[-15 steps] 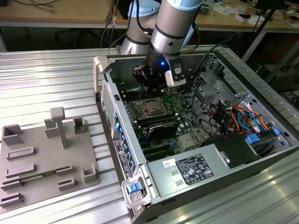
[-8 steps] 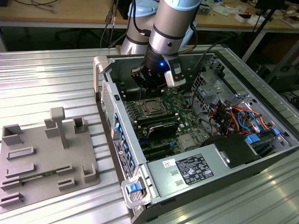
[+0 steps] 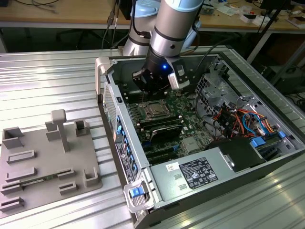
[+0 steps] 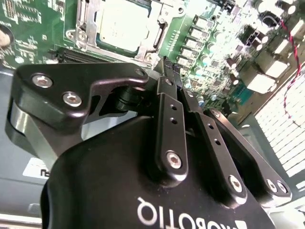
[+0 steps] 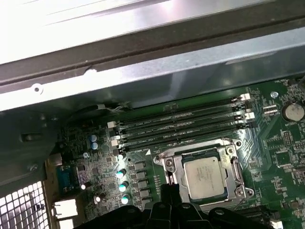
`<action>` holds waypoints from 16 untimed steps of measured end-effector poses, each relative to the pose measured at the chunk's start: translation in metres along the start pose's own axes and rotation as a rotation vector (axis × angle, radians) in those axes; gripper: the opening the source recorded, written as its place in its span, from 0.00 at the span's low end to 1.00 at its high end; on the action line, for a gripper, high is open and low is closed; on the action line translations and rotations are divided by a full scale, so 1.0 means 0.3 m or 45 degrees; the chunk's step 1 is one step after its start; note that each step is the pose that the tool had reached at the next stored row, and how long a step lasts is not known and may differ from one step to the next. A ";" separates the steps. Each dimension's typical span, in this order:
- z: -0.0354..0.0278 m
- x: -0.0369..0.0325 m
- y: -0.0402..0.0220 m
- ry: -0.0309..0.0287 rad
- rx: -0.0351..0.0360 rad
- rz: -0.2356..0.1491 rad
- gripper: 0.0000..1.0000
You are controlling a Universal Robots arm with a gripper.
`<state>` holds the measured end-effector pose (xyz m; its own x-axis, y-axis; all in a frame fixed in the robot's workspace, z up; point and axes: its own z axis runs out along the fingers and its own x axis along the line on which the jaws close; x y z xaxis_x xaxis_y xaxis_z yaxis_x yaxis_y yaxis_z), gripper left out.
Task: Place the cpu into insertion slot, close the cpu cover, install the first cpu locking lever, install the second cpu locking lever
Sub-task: 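Install the first cpu locking lever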
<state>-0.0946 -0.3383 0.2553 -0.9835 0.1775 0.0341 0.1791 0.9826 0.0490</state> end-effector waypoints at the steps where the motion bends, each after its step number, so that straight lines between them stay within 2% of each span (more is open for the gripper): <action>1: 0.002 0.003 -0.001 0.0006 0.0001 -0.009 0.11; 6: 0.006 0.047 -0.009 0.0013 -0.0003 -0.024 0.11; 13: 0.010 0.047 -0.009 0.0096 0.0057 -0.192 0.11; 16: 0.011 0.049 -0.006 0.0103 0.0077 -0.218 0.11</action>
<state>-0.1093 -0.3373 0.2525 -0.9994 0.0069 0.0338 0.0086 0.9988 0.0488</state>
